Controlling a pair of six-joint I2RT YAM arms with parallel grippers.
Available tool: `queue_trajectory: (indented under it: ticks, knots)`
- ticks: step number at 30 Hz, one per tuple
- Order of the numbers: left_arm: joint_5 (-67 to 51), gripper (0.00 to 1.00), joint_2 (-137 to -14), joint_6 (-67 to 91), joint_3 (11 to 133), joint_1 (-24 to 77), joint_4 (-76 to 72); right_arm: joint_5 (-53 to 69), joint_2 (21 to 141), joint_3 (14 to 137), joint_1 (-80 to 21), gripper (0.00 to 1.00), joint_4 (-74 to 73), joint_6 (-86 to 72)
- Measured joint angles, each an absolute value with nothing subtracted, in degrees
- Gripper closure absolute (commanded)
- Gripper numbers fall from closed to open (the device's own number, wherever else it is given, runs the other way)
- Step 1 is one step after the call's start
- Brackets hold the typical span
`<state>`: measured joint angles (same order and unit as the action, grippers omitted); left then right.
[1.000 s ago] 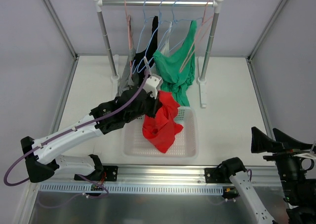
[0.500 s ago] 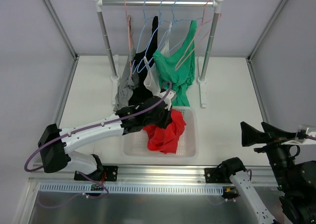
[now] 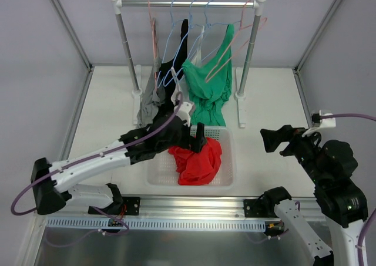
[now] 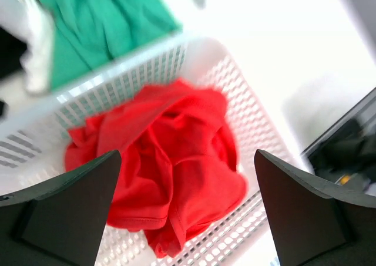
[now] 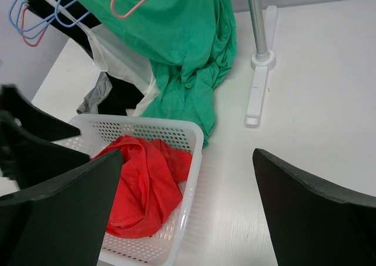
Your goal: Remove the tank top from the hanger
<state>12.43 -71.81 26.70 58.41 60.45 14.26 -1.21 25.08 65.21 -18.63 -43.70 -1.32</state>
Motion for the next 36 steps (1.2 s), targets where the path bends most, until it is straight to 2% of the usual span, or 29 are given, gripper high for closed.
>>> queue_trajectory:
  ticks: [7, 11, 18, 21, 25, 27, 31, 34, 36]
  knots:
    - [25.04, 0.01, -60.58, 25.36, 68.05, 59.96, 19.88, 3.14, 29.45, 62.63, -18.63, 0.01, -36.86, -2.74]
    - [29.41, 0.01, -59.37, 26.55, 71.46, 54.04, 26.24, 9.08, 31.68, 59.94, -18.63, 0.01, -29.28, -6.15]
    - [30.33, 0.01, -51.88, 29.39, 69.28, 38.57, 38.04, 15.2, 53.82, 74.78, -19.94, 0.03, -24.99, -10.0]
    - [28.82, 0.01, -45.82, 29.71, 67.33, 36.25, 41.63, 12.32, 63.33, 82.76, -24.14, 0.07, -25.5, -9.96]
    - [23.7, 0.01, -40.6, 28.38, 66.59, 36.27, 45.3, 4.78, 73.06, 92.33, -31.75, 0.2, -26.37, -9.26]
    - [19.92, 0.01, -39.51, 26.81, 66.52, 36.27, 46.61, 0.3, 77.17, 96.55, -34.44, 0.22, -26.7, -8.58]
    - [13.47, 0.01, -36.01, 23.49, 63.48, 36.27, 47.33, -8.16, 86.24, 106.41, -37.67, 0.31, -26.57, -6.42]
    - [12.01, 0.01, -31.99, 21.76, 60.03, 36.27, 48.16, -12.51, 93.54, 113.6, -38.26, 0.4, -26.11, -5.1]
    - [11.46, 0.01, -28.69, 20.93, 57.17, 36.27, 48.12, -14.57, 97.6, 117.23, -38.26, 0.42, -26.41, -4.67]
